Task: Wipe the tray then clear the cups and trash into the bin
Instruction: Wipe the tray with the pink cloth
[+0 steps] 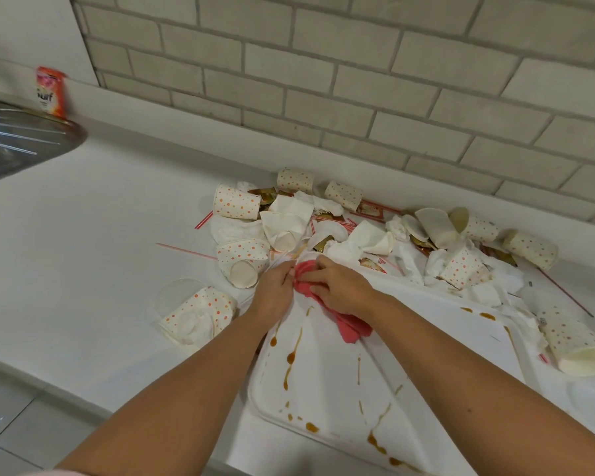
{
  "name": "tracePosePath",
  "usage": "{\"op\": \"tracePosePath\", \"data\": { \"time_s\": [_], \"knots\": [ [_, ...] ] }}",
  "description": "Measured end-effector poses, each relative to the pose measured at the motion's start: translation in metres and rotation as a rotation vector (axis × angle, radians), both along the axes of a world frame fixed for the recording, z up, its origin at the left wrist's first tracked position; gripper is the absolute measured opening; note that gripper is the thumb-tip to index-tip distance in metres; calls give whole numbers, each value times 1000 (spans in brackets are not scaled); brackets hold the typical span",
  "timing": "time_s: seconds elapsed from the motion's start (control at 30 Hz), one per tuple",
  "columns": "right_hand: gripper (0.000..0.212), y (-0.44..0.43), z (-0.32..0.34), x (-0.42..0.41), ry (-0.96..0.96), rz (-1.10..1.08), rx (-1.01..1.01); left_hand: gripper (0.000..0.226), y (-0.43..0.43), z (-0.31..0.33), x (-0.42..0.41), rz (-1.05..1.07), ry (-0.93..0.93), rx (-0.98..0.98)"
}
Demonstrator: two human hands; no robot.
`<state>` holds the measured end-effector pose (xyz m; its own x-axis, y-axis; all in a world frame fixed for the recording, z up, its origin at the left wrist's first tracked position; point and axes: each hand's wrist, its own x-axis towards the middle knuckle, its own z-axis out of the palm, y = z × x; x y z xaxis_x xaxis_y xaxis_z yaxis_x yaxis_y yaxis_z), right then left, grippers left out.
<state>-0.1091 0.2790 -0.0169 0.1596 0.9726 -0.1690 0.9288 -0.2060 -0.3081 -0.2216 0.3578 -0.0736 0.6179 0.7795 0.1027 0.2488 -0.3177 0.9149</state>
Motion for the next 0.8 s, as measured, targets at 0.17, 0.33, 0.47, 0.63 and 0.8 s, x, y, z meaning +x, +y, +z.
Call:
{"op": "tracePosePath", "data": {
  "time_s": [0.17, 0.33, 0.47, 0.63, 0.8],
  "knots": [
    [37, -9, 12, 27, -17, -124, -3, 36, 0, -1, 0, 0, 38, 28],
    [39, 11, -15, 7, -176, -214, 113, 35, -1, 1, -1, -8, 36, 10],
    [29, 18, -17, -13, -196, -124, 107, 32, -2, 3, -1, 8, -13, 20],
    [32, -17, -7, -16, -49, 64, 45, 33, -3, 3, 0, 17, -7, -36],
    [33, -38, 7, 21, -4, -46, -30, 36, -3, 3, -1, 2, 22, 17]
  ]
}}
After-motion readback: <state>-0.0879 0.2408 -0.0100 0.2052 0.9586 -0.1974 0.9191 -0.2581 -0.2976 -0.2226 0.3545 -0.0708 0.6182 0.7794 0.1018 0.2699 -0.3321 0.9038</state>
